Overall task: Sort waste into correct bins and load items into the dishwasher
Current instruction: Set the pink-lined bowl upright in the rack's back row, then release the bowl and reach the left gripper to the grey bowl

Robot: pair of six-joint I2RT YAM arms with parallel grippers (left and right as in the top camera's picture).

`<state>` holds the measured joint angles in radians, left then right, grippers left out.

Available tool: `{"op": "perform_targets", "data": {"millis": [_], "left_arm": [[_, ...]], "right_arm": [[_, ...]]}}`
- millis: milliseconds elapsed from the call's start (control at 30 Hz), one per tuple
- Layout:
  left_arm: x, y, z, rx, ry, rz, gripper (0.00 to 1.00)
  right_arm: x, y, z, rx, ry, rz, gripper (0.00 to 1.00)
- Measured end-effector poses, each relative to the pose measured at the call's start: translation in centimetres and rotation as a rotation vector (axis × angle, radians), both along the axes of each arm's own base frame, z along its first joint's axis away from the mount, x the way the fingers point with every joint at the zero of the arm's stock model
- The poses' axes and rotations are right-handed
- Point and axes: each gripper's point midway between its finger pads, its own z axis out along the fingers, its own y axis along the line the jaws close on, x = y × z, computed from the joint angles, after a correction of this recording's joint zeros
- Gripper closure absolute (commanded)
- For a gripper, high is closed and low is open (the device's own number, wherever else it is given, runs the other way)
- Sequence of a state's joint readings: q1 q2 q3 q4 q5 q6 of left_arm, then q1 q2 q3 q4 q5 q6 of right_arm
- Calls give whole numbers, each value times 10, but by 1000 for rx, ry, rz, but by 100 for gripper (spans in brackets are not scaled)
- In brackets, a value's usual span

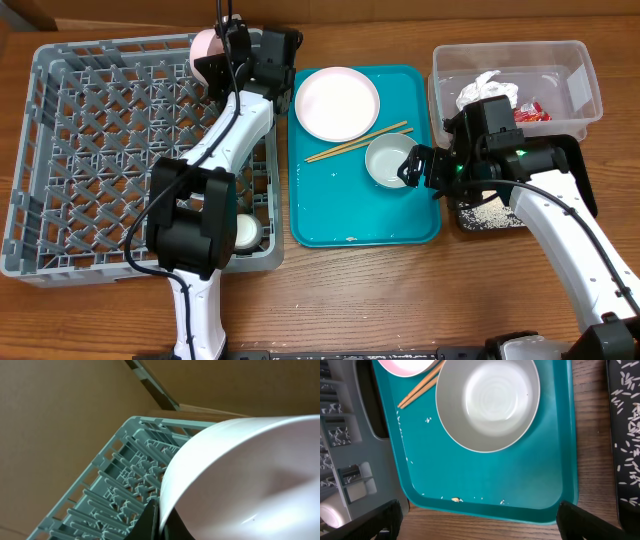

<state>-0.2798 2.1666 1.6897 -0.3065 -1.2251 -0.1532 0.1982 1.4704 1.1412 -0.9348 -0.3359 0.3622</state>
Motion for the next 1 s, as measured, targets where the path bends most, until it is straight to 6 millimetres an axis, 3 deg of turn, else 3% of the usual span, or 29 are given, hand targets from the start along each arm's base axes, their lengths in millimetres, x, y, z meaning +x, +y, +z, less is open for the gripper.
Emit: {"op": "perform_targets", "data": {"millis": [267,433,800,867,1000], "left_arm": [[-3,-4,-13,-11,93,-39,94],[-8,-22,-26,-24,187,-102,86],[-24,-80,-56,-67,377,-279,34],[-26,-82,-58,-75,397,-292,25],[-24,-78,-56,-134,402,-306,18]], "right_arm": [[0,0,0,0,0,0,0],[0,0,0,0,0,0,0],[0,0,0,0,0,0,0],[0,0,0,0,0,0,0],[0,0,0,0,-1,0,0]]}}
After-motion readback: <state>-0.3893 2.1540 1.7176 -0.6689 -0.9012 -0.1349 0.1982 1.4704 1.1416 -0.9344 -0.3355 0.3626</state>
